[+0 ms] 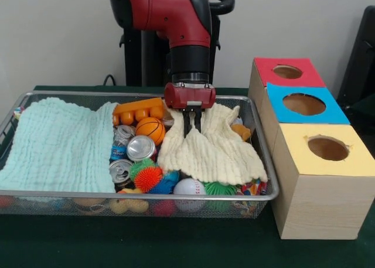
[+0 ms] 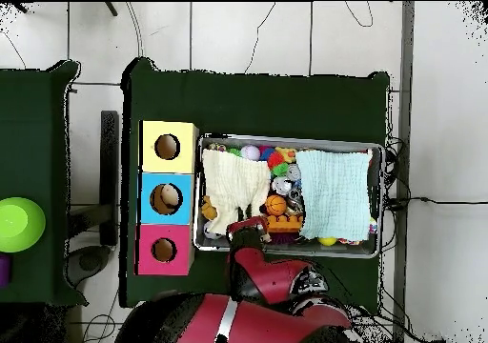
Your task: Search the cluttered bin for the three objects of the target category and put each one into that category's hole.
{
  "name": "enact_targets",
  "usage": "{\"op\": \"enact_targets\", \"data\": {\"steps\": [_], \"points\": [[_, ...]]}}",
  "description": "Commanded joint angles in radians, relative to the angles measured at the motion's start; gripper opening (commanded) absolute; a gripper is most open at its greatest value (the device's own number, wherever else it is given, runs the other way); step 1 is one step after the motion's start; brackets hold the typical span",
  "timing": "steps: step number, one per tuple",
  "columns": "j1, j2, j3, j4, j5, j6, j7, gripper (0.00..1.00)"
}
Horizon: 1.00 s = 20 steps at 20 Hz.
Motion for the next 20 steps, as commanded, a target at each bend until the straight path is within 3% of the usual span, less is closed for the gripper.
{"op": "enact_targets", "data": {"steps": [1,4,7,9,15,20], "points": [[-0.028,0.016,0.052,-0.046,0.0,0.225,0.134,0.0],[-0.048,-0.105,0.09,-0.013,-0.025,0.336,0.129,0.0],[-0.124,-0.299,0.204,0.032,-0.049,0.563,0.089,0.0],[-0.168,-0.381,0.27,0.045,-0.041,0.667,0.051,0.0],[-0.245,-0.491,0.375,0.031,-0.006,0.876,-0.046,0.0],[-0.267,-0.533,0.405,-0.006,-0.049,0.968,-0.099,0.0]]}}
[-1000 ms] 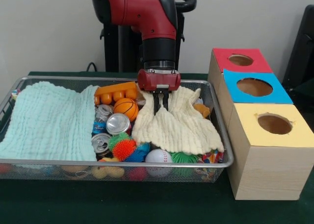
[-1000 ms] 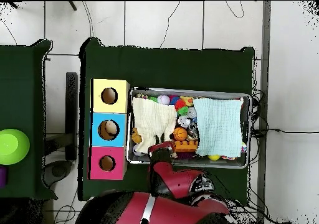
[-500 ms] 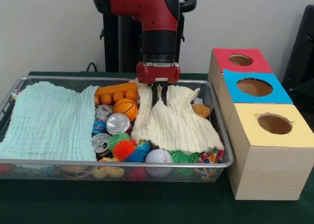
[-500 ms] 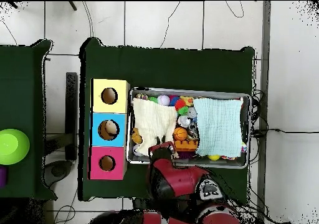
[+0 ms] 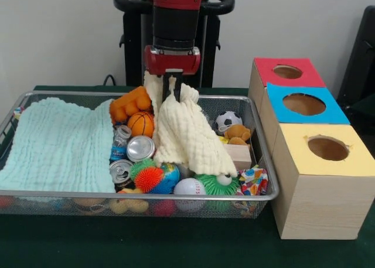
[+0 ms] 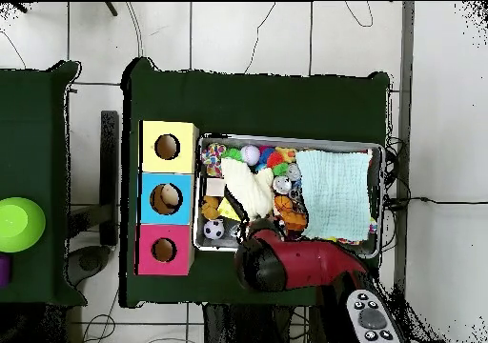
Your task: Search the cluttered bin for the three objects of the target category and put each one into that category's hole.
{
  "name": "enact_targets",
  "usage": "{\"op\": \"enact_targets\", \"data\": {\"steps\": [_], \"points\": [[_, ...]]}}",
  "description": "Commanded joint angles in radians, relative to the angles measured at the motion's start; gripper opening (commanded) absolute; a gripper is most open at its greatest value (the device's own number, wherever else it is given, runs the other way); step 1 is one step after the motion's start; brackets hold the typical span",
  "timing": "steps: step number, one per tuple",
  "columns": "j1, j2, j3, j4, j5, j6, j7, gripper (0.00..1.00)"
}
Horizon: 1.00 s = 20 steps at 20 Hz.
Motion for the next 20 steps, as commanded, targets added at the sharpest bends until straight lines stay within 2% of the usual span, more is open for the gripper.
{"op": "enact_targets", "data": {"steps": [1,10,20], "points": [[-0.062,-0.138,0.157,-0.057,-0.041,0.156,-0.111,0.0],[-0.105,-0.182,0.184,-0.048,-0.092,0.203,-0.139,0.0],[-0.206,-0.267,0.262,0.025,-0.12,0.228,-0.182,0.0]]}}
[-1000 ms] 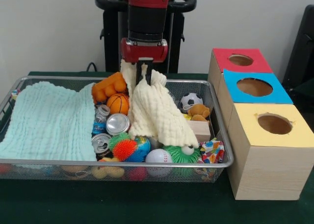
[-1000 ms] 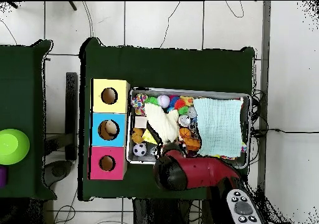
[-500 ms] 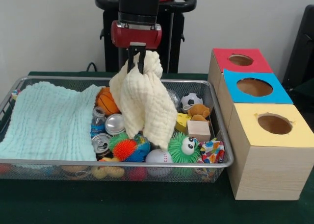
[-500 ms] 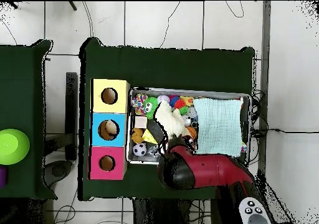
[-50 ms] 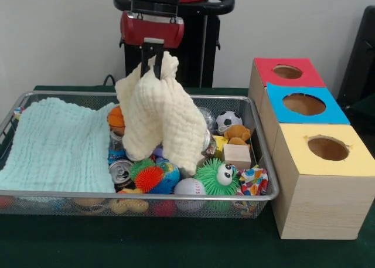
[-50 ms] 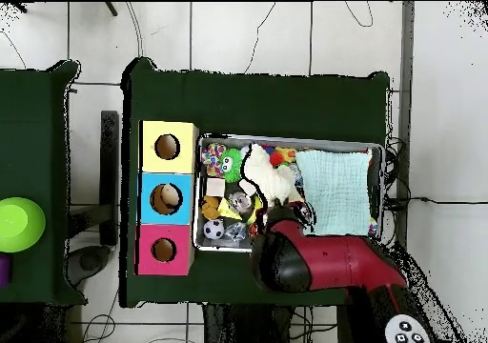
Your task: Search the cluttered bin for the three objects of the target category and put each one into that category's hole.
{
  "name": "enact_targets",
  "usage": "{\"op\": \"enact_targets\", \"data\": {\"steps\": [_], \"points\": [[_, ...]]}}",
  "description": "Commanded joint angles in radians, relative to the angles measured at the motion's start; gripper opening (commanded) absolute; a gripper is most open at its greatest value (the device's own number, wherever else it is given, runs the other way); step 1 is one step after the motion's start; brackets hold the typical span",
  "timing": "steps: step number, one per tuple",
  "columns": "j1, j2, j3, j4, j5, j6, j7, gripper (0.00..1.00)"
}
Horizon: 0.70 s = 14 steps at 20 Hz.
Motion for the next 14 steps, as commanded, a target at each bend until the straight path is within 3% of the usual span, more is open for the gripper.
{"op": "enact_targets", "data": {"steps": [1,7,14], "points": [[-0.085,-0.081,0.136,0.032,-0.067,0.14,-0.189,0.0],[-0.234,-0.143,0.245,0.085,-0.06,0.177,-0.283,0.0],[-0.326,-0.108,0.301,0.103,-0.157,0.129,-0.247,0.0]]}}
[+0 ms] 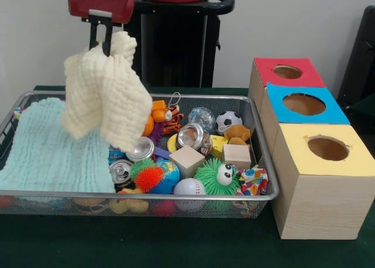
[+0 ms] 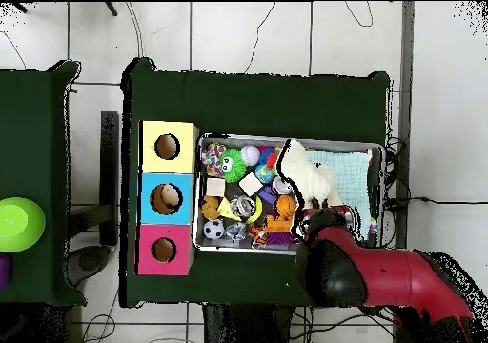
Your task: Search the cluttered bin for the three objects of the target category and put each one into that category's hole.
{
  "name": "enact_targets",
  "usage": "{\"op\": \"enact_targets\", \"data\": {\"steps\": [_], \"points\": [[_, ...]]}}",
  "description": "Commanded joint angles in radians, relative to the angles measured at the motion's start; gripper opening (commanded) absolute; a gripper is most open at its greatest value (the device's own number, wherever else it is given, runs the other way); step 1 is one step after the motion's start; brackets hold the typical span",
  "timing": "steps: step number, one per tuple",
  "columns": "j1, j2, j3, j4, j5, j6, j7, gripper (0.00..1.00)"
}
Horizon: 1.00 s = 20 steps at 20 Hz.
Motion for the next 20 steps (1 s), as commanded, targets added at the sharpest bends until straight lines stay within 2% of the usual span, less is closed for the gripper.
{"op": "enact_targets", "data": {"steps": [1,4,15,16,20], "points": [[-0.077,0.015,0.135,0.061,-0.145,0.062,-0.228,0.0],[-0.079,0.037,0.132,0.069,-0.189,0.034,-0.175,0.0],[-0.083,0.051,0.138,0.109,-0.225,-0.023,-0.051,0.0],[-0.086,0.051,0.145,0.11,-0.227,-0.024,-0.042,1.0],[-0.079,0.05,0.145,0.108,-0.234,-0.033,-0.034,1.0]]}}
